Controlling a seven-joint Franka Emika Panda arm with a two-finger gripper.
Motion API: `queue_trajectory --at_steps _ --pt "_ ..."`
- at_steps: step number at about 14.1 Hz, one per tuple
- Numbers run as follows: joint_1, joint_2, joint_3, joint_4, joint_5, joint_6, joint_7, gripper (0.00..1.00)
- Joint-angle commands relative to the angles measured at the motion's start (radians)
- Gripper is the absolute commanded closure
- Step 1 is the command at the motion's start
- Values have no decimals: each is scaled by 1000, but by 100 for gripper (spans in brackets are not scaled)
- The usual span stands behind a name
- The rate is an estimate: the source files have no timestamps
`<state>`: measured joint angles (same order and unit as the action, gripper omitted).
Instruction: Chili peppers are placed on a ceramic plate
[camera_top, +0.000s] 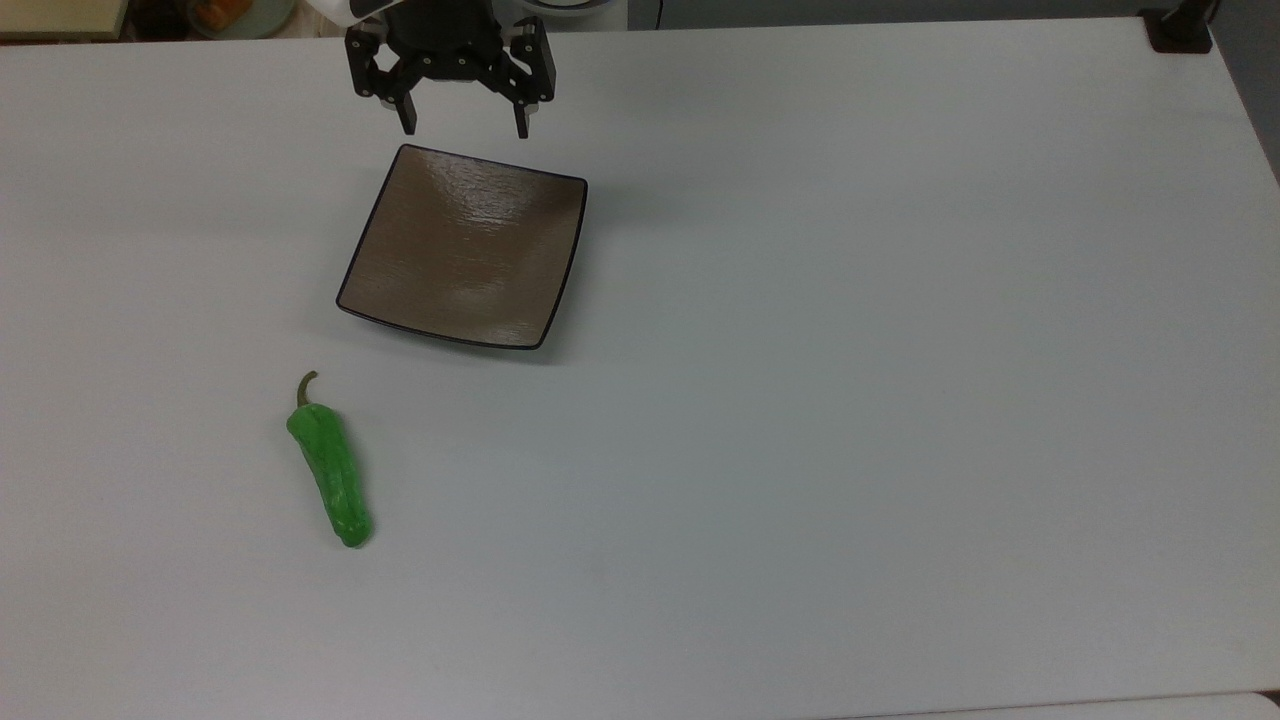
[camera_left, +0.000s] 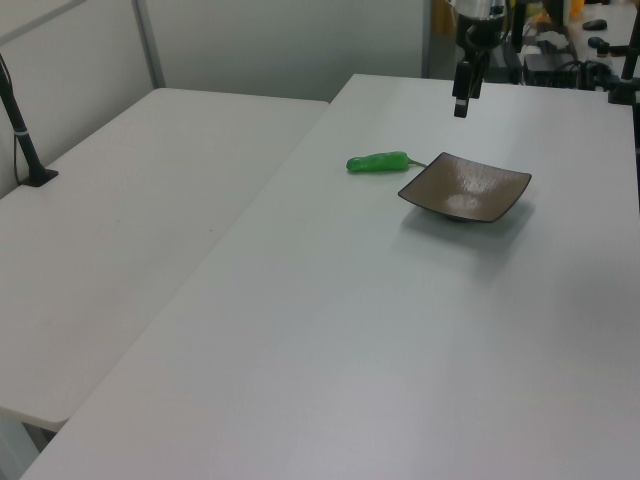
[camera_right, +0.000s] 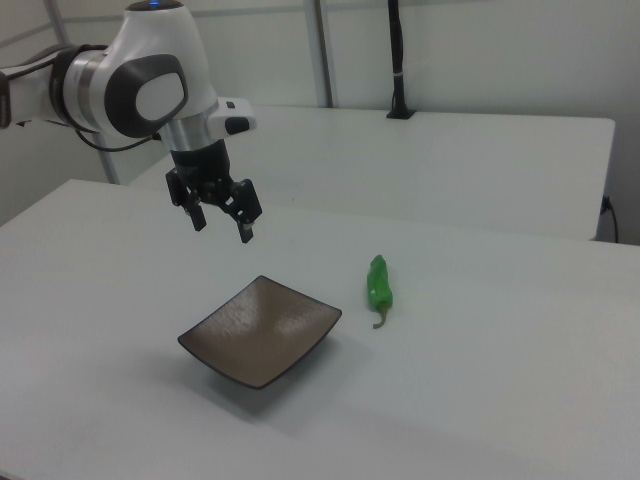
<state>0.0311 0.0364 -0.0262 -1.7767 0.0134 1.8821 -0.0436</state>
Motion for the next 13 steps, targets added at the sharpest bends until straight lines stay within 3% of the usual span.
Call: queue_trajectory --at_steps 1,11,13 --pt "27 -27 -9 -62 -7 92 15 0" --pt "27 -23 -9 -64 -9 97 10 0" --pt "26 -20 -11 -108 -23 193 -41 0"
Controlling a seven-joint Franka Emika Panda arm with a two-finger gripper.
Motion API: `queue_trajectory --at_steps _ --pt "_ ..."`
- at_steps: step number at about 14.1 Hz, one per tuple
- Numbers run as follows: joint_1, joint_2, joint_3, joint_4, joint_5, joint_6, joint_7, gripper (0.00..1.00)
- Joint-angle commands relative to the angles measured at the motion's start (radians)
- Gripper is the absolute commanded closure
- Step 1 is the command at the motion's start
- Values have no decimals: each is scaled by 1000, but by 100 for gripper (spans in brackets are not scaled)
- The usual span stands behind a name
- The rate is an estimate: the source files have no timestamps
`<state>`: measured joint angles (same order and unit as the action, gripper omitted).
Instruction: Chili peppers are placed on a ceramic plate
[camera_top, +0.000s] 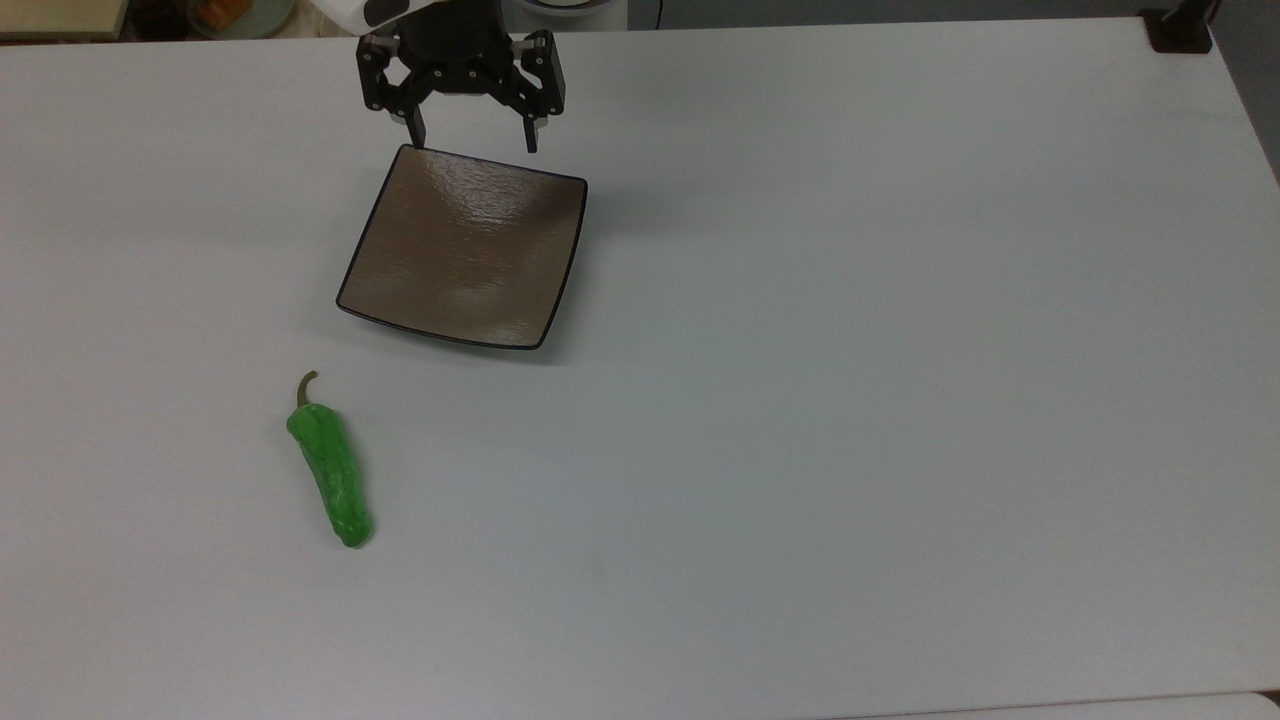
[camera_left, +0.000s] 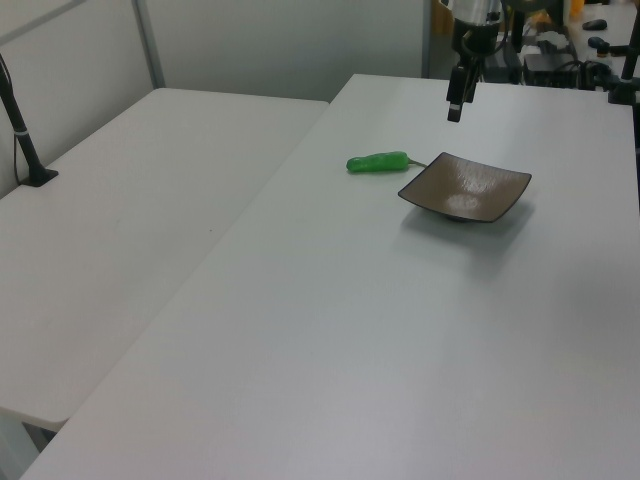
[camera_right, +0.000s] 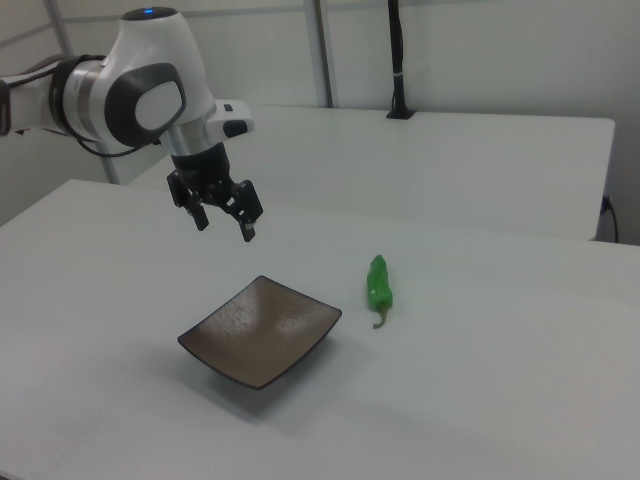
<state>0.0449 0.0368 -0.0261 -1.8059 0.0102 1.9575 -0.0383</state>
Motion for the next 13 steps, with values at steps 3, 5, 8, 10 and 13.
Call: queue_trajectory --at_steps 3,5,8,10,13 --pt "7 -17 -20 -84 -22 136 -130 0" --pt "-5 -5 -23 -82 -24 136 -210 0" --pt "-20 37 -34 -72 -35 171 -439 0" --pt "-20 63 -58 -70 -36 228 -503 0" --pt "-33 162 -92 1 -26 322 -488 0"
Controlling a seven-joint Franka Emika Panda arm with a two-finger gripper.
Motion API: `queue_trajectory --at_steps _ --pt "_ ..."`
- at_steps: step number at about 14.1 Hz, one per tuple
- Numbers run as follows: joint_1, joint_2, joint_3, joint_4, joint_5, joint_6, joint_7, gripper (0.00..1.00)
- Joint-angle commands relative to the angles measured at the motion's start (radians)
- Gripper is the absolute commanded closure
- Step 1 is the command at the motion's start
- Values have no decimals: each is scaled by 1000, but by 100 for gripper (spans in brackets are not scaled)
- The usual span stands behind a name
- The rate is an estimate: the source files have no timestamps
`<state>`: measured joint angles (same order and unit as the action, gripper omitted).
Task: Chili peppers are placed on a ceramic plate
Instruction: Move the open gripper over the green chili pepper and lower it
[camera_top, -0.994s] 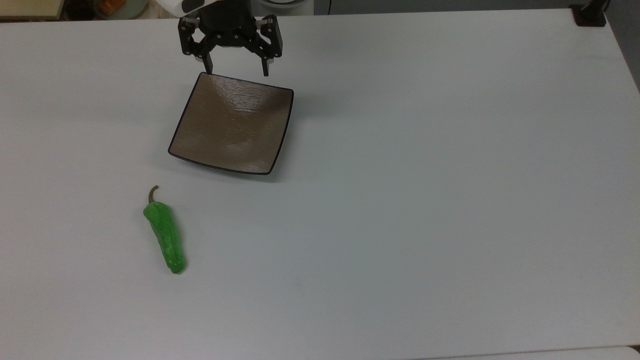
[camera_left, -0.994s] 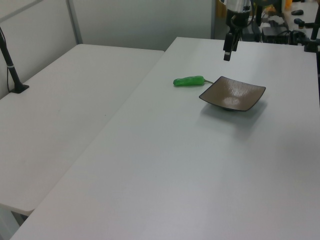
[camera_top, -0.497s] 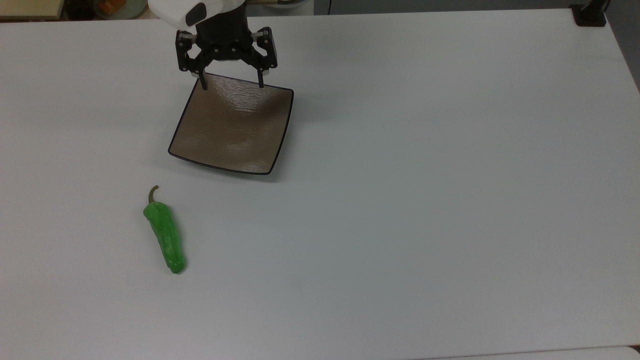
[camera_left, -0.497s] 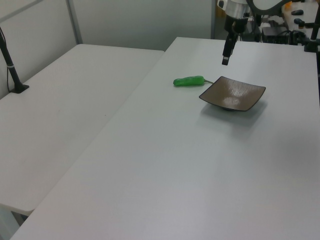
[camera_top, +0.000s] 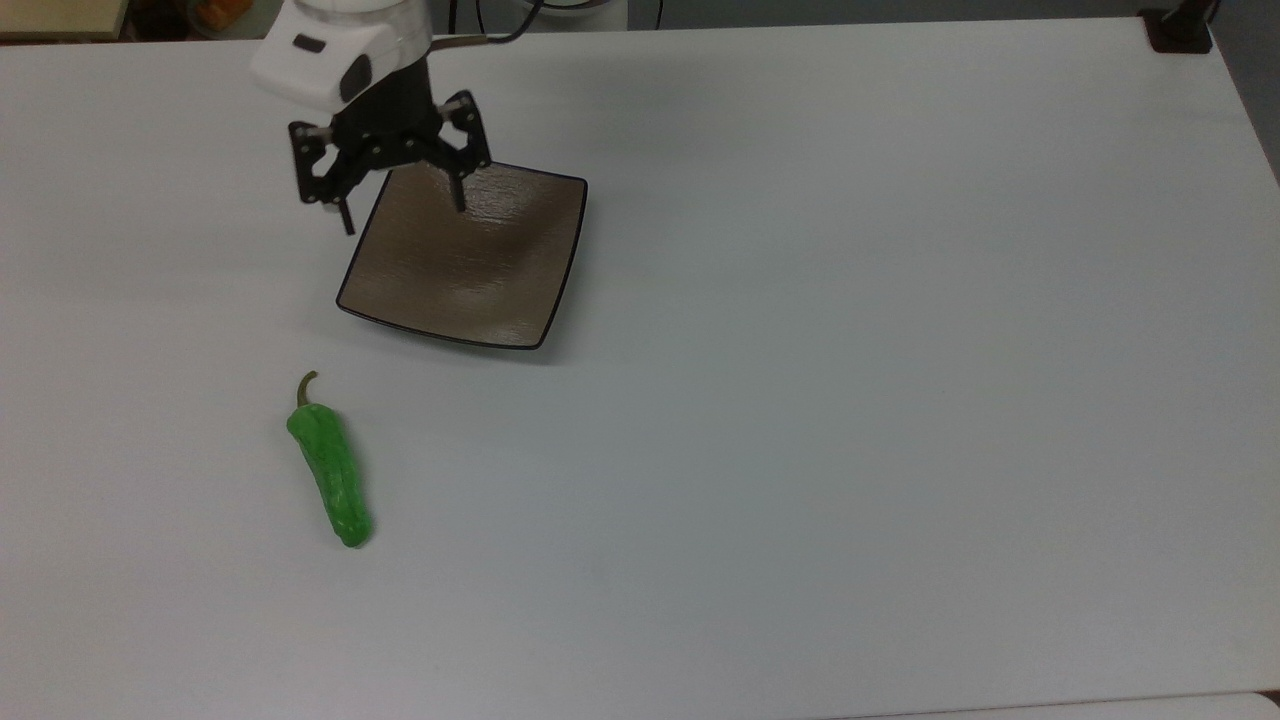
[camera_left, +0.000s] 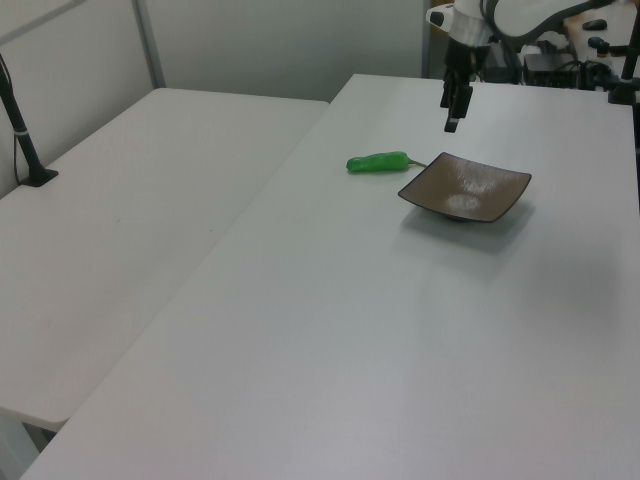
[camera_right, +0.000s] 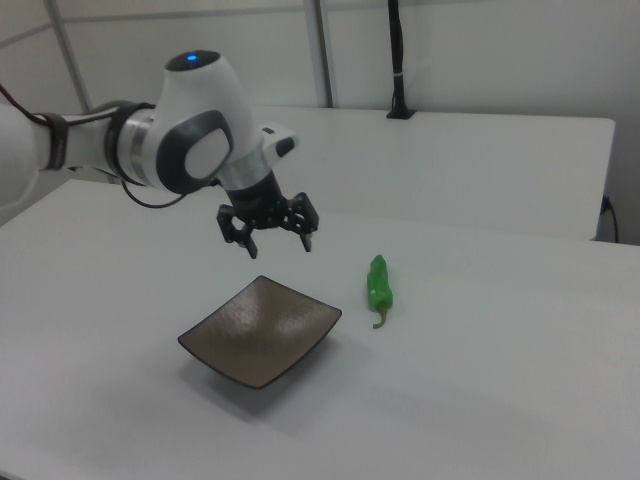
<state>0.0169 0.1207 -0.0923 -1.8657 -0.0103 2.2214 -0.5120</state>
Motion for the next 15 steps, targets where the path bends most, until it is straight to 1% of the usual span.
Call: queue_trajectory --at_steps 1,3,5,7,9,11,12,14,15 --pt "-11 109 -35 85 -5 63 -17 0" --pt "-31 173 -35 138 0 69 -14 0" --pt "-43 255 -35 219 24 110 1 0" --pt "-46 339 -35 291 49 161 35 0" --pt "-48 420 -35 364 50 213 91 0" --pt "-48 486 -32 404 50 256 138 0" --pt "-48 528 -29 421 53 309 156 0" --pt "-46 594 -24 447 59 424 242 0" --pt "-46 611 -23 457 61 440 244 0"
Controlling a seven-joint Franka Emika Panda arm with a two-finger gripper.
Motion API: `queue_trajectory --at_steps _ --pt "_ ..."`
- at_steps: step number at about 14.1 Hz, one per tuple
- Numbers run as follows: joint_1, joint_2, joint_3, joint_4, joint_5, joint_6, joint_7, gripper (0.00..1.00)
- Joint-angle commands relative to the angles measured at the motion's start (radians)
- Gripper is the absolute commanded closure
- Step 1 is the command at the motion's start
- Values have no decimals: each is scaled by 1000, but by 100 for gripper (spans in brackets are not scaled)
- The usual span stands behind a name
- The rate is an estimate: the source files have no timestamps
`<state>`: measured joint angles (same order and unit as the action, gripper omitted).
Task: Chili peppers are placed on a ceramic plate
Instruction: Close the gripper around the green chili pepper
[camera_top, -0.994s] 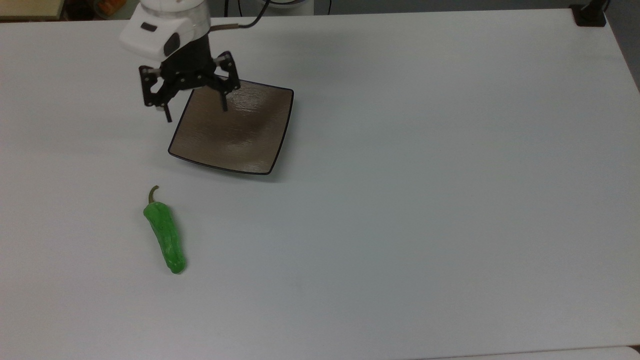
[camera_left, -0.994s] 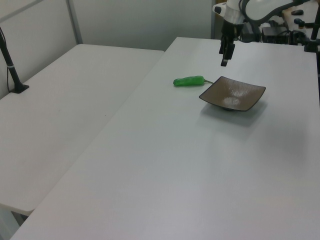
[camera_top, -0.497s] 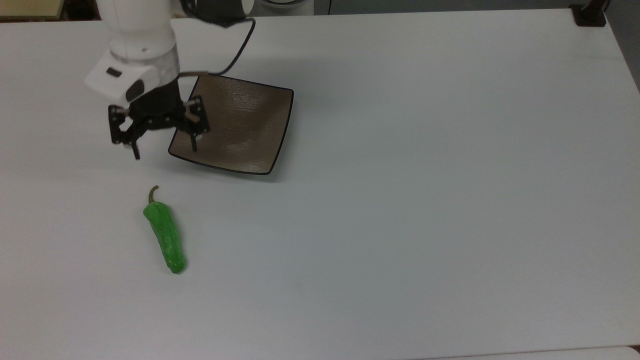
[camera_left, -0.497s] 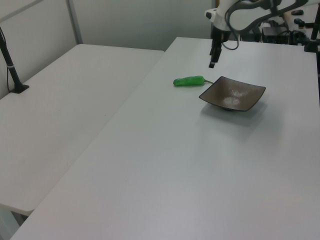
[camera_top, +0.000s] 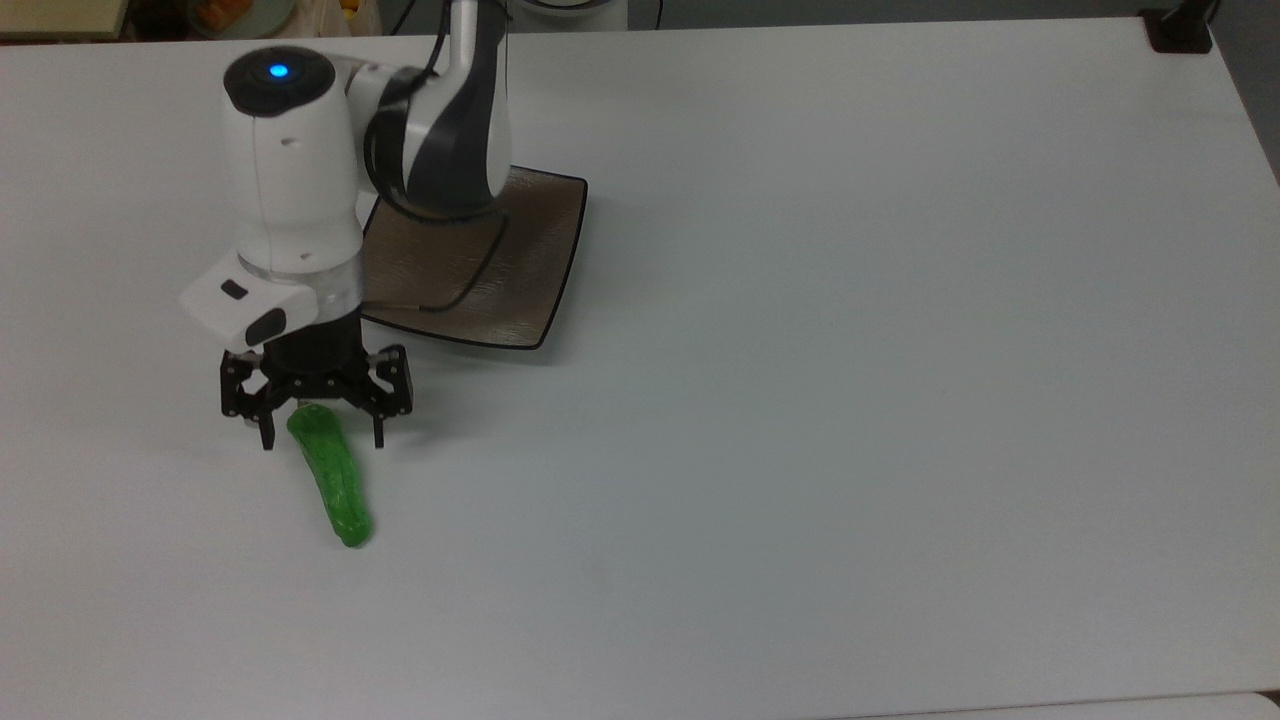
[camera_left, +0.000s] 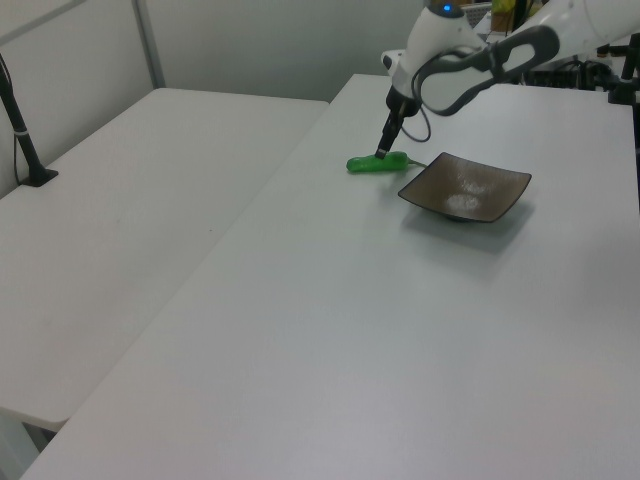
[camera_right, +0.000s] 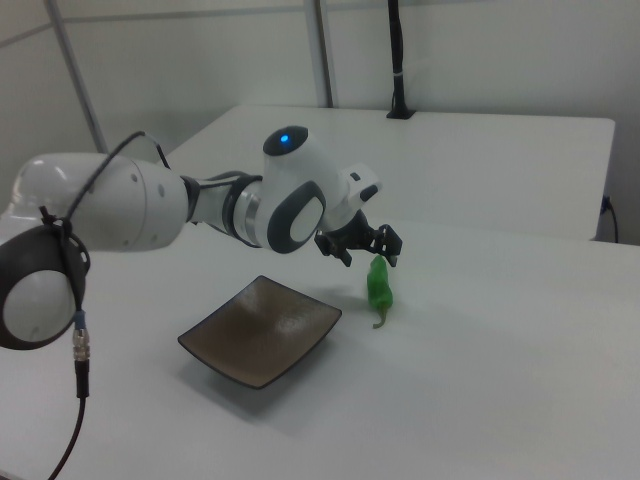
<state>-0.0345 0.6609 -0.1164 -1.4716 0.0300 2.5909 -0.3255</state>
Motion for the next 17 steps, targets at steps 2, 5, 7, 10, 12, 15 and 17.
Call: queue_trajectory --at_steps 2,5,7,10,12,15,17 --pt "7 86 6 65 18 71 51 0" --pt "8 104 11 65 5 71 40 8" --pt "8 105 11 62 -1 71 37 42" --pt "5 101 11 63 1 71 37 78" --pt "5 85 11 60 11 69 40 79" --pt "1 31 12 50 30 55 42 79" --pt "1 -22 12 21 50 26 42 79"
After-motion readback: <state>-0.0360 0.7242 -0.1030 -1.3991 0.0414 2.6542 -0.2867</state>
